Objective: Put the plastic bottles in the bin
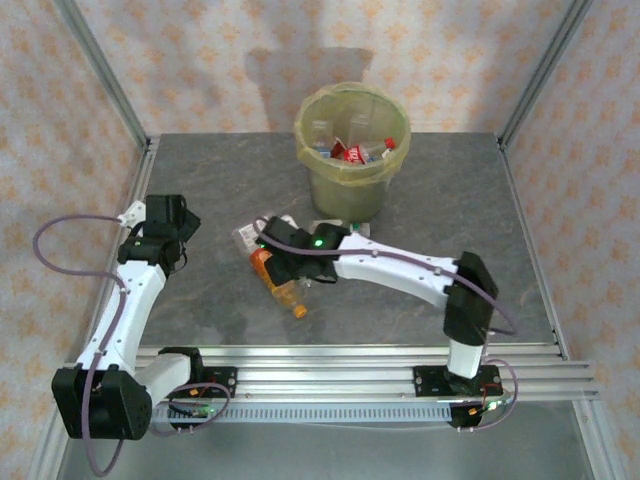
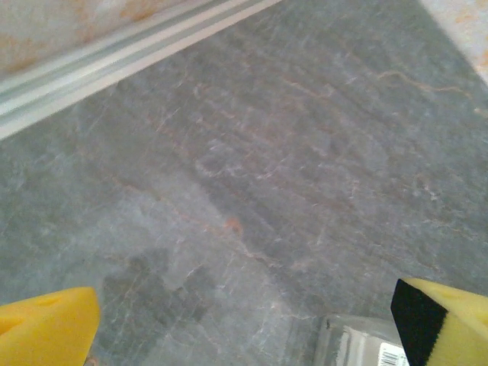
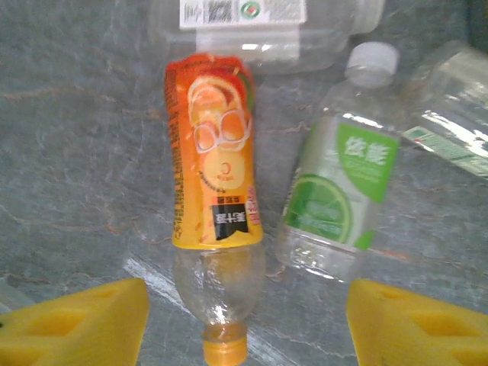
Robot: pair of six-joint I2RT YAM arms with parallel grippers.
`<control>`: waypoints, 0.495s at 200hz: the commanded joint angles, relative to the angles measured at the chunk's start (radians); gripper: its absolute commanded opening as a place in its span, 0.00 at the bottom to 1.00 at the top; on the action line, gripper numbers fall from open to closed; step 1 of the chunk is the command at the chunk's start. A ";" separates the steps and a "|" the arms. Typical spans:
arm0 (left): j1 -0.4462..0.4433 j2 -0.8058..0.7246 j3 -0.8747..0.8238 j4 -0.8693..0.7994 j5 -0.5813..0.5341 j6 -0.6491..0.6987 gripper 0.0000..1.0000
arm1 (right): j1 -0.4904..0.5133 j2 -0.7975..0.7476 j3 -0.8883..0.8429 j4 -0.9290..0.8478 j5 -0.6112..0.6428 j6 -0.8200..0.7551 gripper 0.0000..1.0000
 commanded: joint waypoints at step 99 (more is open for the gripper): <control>0.080 -0.029 -0.085 0.027 0.096 -0.060 1.00 | 0.019 0.399 0.380 -0.142 0.087 -0.111 0.70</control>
